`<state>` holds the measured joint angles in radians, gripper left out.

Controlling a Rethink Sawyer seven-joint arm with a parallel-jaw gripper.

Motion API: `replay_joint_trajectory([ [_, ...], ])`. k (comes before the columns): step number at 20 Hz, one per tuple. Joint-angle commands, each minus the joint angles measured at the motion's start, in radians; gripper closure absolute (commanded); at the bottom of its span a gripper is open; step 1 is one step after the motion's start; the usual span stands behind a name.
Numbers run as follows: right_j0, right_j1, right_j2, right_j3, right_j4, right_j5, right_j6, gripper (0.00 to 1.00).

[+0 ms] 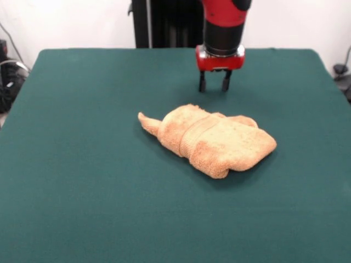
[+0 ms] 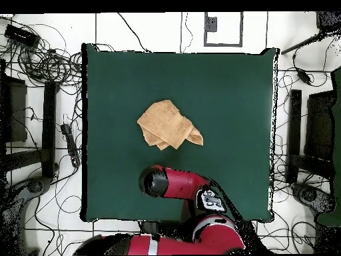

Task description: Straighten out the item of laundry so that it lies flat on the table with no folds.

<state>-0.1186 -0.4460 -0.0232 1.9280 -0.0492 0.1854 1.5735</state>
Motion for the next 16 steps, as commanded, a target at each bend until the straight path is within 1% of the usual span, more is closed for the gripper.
replay_joint_trajectory([
  [1, -0.039, 0.076, 0.062, -0.169, -0.028, -0.024, 0.078, 0.0],
  [10, -0.041, 0.097, 0.068, -0.229, -0.034, 0.015, 0.078, 0.0],
  [16, -0.046, 0.064, 0.069, -0.243, -0.043, 0.07, 0.069, 0.0],
])
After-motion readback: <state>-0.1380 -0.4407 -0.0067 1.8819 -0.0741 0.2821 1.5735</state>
